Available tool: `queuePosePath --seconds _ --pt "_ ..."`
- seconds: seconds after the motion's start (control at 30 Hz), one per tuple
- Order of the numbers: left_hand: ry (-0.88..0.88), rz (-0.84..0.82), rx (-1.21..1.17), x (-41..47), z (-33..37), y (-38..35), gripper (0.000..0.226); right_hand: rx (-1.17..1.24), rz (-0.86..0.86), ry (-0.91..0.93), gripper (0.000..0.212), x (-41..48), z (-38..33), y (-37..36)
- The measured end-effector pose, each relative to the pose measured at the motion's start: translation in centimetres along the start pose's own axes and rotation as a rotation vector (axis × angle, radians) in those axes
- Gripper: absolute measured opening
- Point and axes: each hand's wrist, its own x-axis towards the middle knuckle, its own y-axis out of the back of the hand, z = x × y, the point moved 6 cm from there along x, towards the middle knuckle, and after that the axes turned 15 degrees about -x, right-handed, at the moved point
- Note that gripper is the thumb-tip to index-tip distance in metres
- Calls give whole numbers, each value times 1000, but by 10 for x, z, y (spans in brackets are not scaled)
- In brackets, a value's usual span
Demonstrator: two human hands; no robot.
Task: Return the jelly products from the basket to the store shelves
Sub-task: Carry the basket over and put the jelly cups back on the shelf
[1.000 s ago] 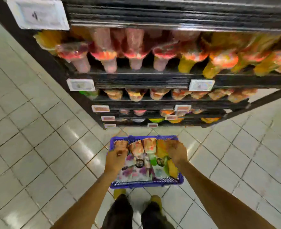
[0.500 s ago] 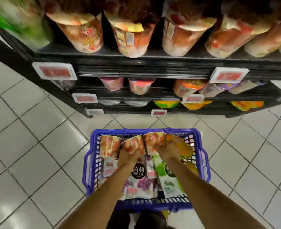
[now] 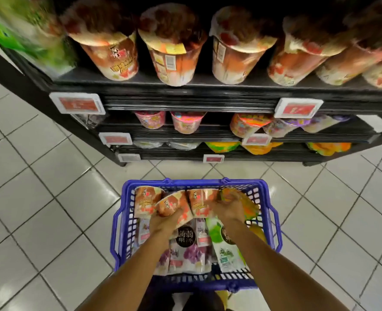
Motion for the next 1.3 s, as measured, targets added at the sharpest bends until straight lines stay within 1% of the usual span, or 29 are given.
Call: queuePosePath --seconds 0.03,0.1,0.17,0.2,0.27,0.33,0.37,0.43,0.47,0.53,0.57,0.6,0.67,0.77,0.83,0.87,0.9,0.93,0.97,1.0,1.03,1.1,1.17,1.23,1.27,1.3 --pt "20 -13 -5 -5 0 5 55 52 -4 -16 29 -4 0 2" --pt "9 -22 5 -9 3 11 45 -16 15 -10 25 -5 -3 4" --pt "-41 -18 45 -7 8 15 40 -189 1 37 30 -1 -11 -1" --pt "-72 -26 72 -3 10 16 40 -301 9 53 33 1 -15 -3" --pt "-126 -70 113 7 11 15 47 -496 78 70 38 6 -22 -7" --pt "-158 -129 115 14 10 14 52 -582 137 78 47 14 -27 -16" --pt "-171 -155 98 16 10 13 50 -593 135 89 54 18 -30 -23" --pt "-180 -183 66 18 10 13 46 -579 62 70 74 24 -31 -39" --pt "-174 -182 52 17 10 13 44 -603 45 45 80 24 -31 -42" --pt "-158 -173 36 17 11 15 44 -655 116 0 82 26 -30 -37" --pt "-157 -178 29 17 12 16 45 -635 144 -15 84 26 -29 -34" --pt "-163 -188 25 18 14 17 46 -564 130 -31 83 24 -27 -35" --pt "-172 -201 32 16 18 20 43 -395 60 -39 83 19 -23 -45" --pt "-183 -211 15 17 23 25 38 -339 113 -50 99 11 -29 -49" --pt "-176 -222 -9 16 26 28 39 -230 63 -56 100 11 -32 -55" --pt "-169 -235 -33 14 28 30 41 -182 27 -52 98 11 -32 -54" --pt "-167 -248 -54 10 31 33 47 -129 -6 -49 91 10 -31 -51" --pt "-169 -258 -66 3 35 36 57 -53 -27 -35 77 8 -29 -45" --pt "-173 -262 -68 -6 40 39 69 40 -61 -29 59 4 -25 -39" --pt "-182 -259 -68 -18 47 44 76 136 -107 -37 42 -5 -22 -31" --pt "-193 -254 -72 -30 54 48 76 210 -158 -53 32 -16 -19 -21" --pt "-216 -265 -80 -62 73 55 68 310 -233 -45 27 -44 -20 3" --pt "-242 -292 -73 -101 96 61 59 380 -267 17 26 -77 -27 34" --pt "-298 -313 -59 -147 125 67 51 408 -277 84 30 -115 -38 71" --pt "-335 -320 -55 -172 142 70 51 418 -277 111 35 -136 -46 91" --pt "-370 -328 -58 -200 160 74 57 434 -275 132 41 -157 -54 112"
